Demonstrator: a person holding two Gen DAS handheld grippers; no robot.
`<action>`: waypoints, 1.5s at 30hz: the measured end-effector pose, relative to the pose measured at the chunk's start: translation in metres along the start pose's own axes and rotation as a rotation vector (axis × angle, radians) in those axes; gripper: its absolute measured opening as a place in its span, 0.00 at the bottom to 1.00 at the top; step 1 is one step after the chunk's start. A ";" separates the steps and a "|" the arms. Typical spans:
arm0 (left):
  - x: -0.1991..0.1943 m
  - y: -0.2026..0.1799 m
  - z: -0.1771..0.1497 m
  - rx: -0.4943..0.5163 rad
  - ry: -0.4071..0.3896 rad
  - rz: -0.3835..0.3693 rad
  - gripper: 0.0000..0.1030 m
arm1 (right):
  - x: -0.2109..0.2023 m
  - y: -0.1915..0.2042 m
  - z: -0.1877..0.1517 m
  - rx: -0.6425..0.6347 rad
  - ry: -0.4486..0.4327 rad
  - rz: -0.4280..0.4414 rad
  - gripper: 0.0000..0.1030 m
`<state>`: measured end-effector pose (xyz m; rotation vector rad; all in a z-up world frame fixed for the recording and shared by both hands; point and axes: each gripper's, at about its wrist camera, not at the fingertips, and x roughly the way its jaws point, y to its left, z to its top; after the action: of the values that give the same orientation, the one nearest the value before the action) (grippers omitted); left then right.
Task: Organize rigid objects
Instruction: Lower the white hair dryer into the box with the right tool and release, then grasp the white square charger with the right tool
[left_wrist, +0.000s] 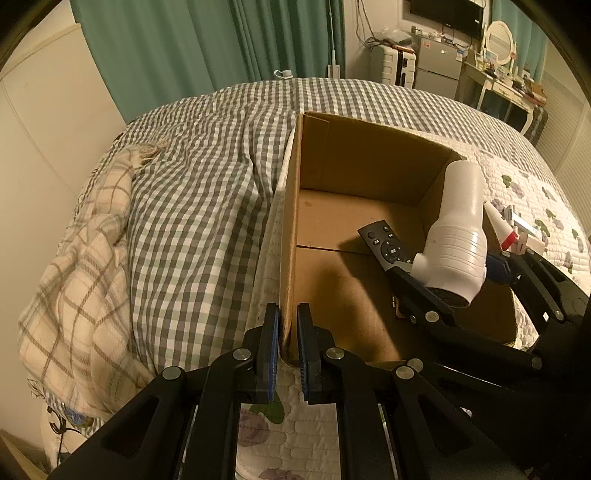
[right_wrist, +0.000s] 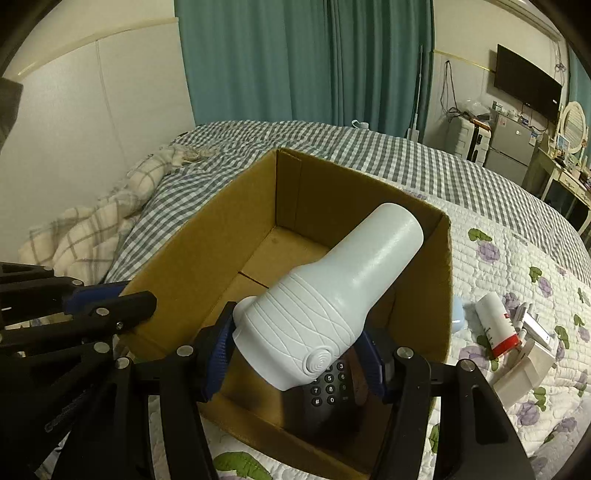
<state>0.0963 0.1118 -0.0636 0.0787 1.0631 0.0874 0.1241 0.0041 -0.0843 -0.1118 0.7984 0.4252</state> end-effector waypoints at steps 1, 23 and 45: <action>0.000 0.000 0.000 0.000 0.000 0.000 0.08 | 0.001 0.000 0.000 0.002 0.001 0.001 0.58; 0.001 0.001 0.001 -0.007 0.005 0.017 0.08 | -0.048 -0.098 0.007 0.225 -0.098 -0.174 0.87; 0.002 -0.002 0.000 -0.004 0.004 0.043 0.08 | 0.005 -0.216 -0.090 0.487 0.108 -0.396 0.82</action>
<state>0.0978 0.1104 -0.0652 0.0976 1.0649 0.1289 0.1552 -0.2140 -0.1636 0.1613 0.9414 -0.1561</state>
